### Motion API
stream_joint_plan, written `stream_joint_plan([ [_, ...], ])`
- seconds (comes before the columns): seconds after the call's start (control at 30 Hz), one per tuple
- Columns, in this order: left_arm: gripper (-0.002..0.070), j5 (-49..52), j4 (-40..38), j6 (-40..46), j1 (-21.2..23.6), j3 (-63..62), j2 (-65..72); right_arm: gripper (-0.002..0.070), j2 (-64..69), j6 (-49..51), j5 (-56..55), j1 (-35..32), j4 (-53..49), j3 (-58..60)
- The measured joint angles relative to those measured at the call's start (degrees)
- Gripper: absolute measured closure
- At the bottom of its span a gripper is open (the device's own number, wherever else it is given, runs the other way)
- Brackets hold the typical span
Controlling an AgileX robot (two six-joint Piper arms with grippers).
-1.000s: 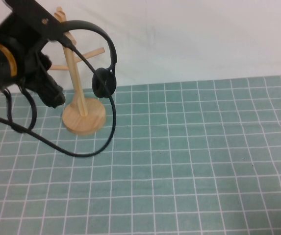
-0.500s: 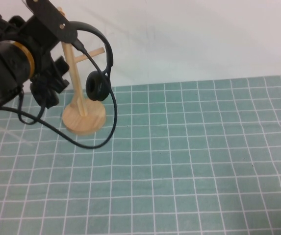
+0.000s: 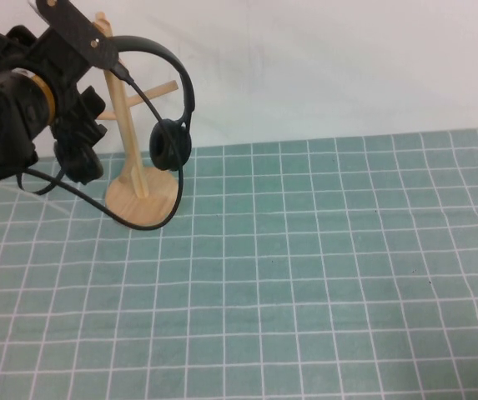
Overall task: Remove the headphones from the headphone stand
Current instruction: Pick up the headphones from the headphone stand
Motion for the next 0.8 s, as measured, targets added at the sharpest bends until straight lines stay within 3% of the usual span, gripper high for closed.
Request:
stream_joint_plan([
  [0.2,0.0167,-0.49,1.26,-1.27,0.63,-2.16,2.82,0.0684,0.00,0.00,0.00,0.00,0.00,0.00],
  [0.43,0.0290,-2.04,2.22,-1.66,1.63,-4.70,5.25,0.0684,0.00,0.00,0.00,0.00,0.00,0.00],
  [0.53,0.0361,-2.93,2.22,-2.38,1.63,-4.73,5.48,0.0684,0.00,0.00,0.00,0.00,0.00,0.00],
  [0.7,0.0569,-3.47,2.60,-4.09,1.63,-4.96,5.48,0.0684,0.00,0.00,0.00,0.00,0.00,0.00],
  [0.8,0.0626,-3.60,2.60,-4.28,1.63,-4.96,5.62,0.0684,0.00,0.00,0.00,0.00,0.00,0.00],
])
